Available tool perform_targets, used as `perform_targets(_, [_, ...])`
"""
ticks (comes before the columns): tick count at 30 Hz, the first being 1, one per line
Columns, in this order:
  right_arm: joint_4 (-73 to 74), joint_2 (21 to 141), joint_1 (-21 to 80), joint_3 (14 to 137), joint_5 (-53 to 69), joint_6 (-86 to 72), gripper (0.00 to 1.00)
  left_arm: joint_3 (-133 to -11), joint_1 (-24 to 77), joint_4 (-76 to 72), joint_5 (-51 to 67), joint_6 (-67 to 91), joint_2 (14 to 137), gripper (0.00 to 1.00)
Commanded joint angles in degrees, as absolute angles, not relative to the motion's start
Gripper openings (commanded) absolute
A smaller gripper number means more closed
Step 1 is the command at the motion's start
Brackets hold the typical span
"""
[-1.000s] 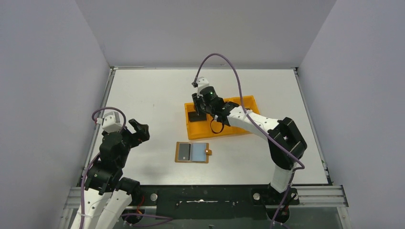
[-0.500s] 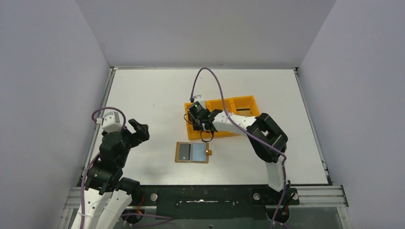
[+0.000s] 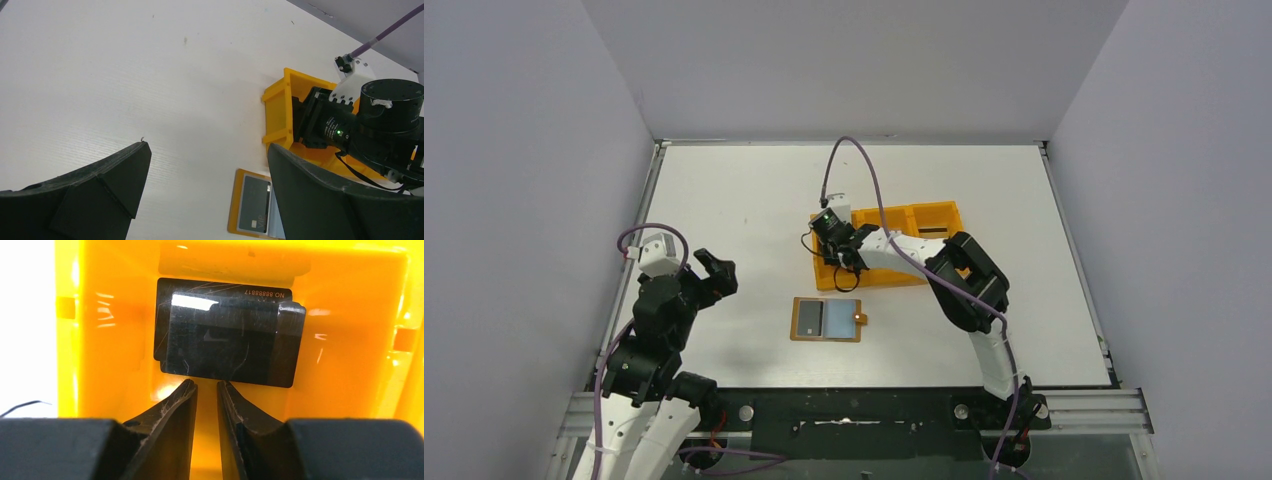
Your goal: Take the credit cards out of the card holder
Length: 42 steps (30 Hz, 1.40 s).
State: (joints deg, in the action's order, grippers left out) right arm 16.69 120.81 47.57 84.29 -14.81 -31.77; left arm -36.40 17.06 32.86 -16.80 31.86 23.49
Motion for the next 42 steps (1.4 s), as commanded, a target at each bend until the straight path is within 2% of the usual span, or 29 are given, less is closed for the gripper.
perform_targets(1, [14.88,122.2,46.76,86.05,-18.26,-34.17,0.24,-37.88,16.45,30.68,-16.35,31.03,23.79,0.89])
perform_targets(8, [12.56,123.11,46.67,85.61,-19.44,-36.34,0.29,-37.88,16.45,30.62,-16.22,31.03,23.77,0.88])
perform_targets(20, [9.25,122.74,46.65,84.53,-22.54,-36.59,0.45,-36.56,16.36,30.49,-15.91,30.88,23.81,0.89])
perform_targets(42, [9.12,106.64,48.16,80.28,-21.11,-31.49,0.53,-36.48,15.89,30.23,-15.03,30.67,24.26,0.89])
